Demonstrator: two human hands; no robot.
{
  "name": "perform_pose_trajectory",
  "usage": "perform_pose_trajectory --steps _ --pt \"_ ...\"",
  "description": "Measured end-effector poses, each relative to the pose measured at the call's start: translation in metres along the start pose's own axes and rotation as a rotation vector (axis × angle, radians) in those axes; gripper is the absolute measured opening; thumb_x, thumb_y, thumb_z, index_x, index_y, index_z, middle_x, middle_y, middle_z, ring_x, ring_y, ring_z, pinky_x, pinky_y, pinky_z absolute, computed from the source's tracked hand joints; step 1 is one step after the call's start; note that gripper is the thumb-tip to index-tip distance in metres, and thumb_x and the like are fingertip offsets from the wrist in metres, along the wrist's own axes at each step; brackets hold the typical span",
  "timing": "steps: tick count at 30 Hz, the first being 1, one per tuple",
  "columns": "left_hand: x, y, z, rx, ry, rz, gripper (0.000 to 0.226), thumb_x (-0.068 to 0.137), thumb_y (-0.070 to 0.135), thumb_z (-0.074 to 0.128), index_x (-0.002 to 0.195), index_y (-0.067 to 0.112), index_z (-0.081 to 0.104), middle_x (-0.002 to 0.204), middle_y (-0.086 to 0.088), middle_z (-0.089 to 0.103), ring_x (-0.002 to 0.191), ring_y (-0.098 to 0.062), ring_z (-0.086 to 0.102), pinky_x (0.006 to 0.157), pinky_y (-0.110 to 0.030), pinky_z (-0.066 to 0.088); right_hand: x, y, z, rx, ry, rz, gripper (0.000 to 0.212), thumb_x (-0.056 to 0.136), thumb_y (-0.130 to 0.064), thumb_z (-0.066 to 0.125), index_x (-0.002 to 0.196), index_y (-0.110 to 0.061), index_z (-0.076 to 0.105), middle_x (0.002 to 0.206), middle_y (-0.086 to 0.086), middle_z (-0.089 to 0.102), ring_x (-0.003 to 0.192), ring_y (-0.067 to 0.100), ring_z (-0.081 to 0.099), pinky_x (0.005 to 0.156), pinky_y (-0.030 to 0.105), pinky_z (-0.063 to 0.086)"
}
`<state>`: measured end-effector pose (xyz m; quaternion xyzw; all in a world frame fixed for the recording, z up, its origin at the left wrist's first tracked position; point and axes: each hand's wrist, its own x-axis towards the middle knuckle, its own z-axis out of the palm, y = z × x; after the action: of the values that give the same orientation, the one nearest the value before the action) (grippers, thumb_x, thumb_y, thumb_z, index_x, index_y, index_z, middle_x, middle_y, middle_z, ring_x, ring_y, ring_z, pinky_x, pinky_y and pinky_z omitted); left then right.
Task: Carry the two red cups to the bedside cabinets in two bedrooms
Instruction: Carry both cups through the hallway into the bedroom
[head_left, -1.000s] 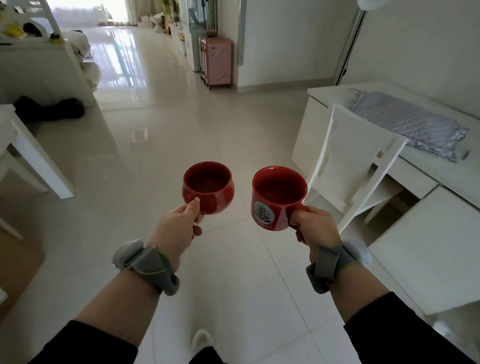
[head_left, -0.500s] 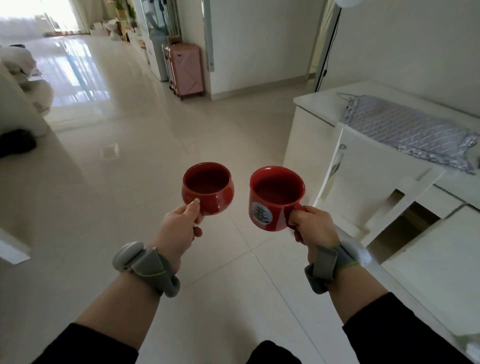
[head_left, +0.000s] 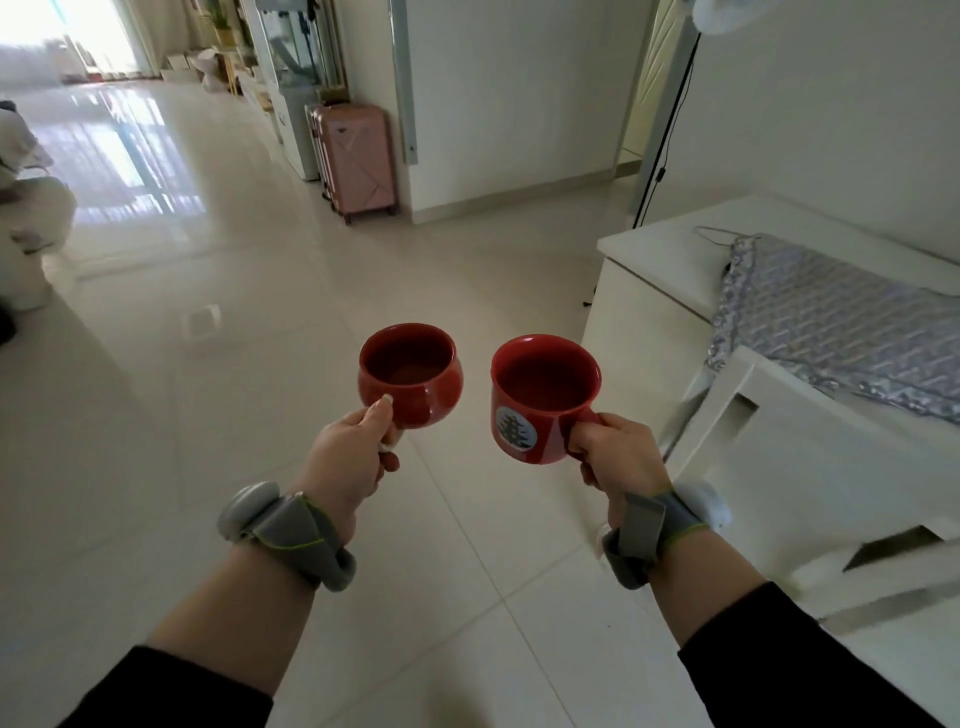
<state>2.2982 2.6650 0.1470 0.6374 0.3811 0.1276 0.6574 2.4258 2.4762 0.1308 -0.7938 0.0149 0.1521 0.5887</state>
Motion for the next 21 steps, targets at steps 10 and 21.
perform_pose_trajectory --steps 10,21 --pt "0.204 0.065 0.012 0.046 -0.078 0.015 0.030 0.095 0.040 0.042 0.084 0.017 0.059 0.066 -0.009 0.052 0.054 -0.014 0.040 0.049 -0.026 0.031 0.170 -0.056 0.084 0.023 0.100 0.038 0.014 0.071 -0.004 0.056 0.059 -0.010 0.059 0.050 0.008 0.047 0.041 0.021 0.037 0.041 0.026 0.028" --pt "0.391 0.148 0.033 0.102 -0.156 -0.032 0.032 0.095 0.041 0.042 0.084 0.016 0.058 0.072 -0.008 0.051 0.057 -0.014 0.040 0.052 -0.026 0.032 0.324 -0.123 0.154 0.040 0.201 0.077 0.013 0.065 -0.007 0.057 0.054 -0.013 0.058 0.048 0.009 0.046 0.044 0.023 0.039 0.045 0.029 0.028"
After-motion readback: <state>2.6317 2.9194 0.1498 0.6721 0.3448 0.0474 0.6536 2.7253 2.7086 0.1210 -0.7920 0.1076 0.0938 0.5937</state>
